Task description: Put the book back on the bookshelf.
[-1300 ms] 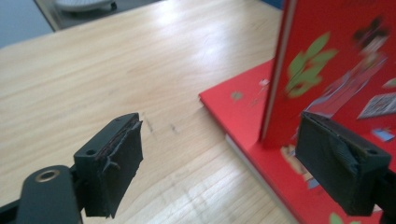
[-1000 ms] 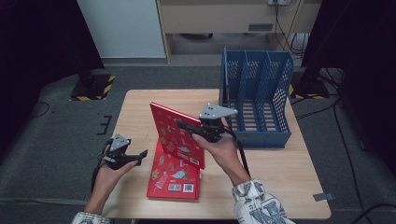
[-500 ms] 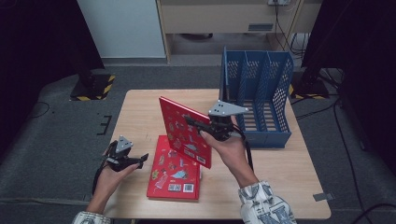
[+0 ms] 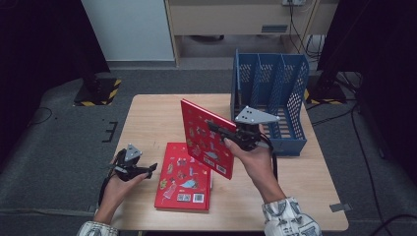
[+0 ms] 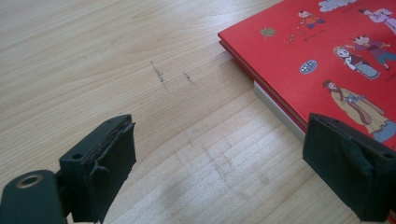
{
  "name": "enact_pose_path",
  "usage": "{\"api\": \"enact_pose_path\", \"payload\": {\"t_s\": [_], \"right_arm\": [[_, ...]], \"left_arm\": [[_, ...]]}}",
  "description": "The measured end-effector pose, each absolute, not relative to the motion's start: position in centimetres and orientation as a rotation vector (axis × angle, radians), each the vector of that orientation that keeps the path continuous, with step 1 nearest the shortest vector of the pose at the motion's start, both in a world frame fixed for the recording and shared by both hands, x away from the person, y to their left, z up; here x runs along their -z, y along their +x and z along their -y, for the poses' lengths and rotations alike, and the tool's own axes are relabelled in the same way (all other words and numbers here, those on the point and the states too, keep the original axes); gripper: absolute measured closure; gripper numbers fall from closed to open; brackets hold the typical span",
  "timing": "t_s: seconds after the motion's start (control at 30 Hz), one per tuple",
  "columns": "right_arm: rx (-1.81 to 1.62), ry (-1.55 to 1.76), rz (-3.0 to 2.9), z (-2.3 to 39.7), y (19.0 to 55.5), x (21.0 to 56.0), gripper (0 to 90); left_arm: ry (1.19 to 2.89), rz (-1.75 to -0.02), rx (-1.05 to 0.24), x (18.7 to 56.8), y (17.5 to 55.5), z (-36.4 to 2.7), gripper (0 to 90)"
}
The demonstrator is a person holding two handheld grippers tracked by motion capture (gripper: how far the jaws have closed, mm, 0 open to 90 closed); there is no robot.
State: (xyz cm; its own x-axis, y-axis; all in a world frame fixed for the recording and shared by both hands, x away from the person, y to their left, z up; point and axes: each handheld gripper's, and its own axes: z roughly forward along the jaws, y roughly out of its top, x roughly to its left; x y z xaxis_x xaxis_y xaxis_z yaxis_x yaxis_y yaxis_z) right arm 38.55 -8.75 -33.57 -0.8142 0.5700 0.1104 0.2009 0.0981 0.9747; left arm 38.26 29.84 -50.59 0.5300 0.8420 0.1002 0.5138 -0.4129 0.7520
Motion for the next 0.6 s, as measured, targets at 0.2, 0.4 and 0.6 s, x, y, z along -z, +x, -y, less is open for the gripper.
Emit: {"api": "enact_pose_path", "payload": {"t_s": [0.2,0.4,0.6], "right_arm": [[-1.772,0.774,-2.062,9.9,37.7,33.2,79.9],[-1.764,0.802,-2.058,11.0,37.0,33.3,79.9],[-1.76,0.822,-2.05,11.8,36.4,33.1,79.9]], "left_arm": [[2.083,-1.102,-0.631,50.5,38.2,-29.9,8.2],[2.07,-1.113,-0.632,50.6,38.1,-30.0,8.2],[2.051,-1.138,-0.633,50.6,37.9,-30.3,8.2]]}}
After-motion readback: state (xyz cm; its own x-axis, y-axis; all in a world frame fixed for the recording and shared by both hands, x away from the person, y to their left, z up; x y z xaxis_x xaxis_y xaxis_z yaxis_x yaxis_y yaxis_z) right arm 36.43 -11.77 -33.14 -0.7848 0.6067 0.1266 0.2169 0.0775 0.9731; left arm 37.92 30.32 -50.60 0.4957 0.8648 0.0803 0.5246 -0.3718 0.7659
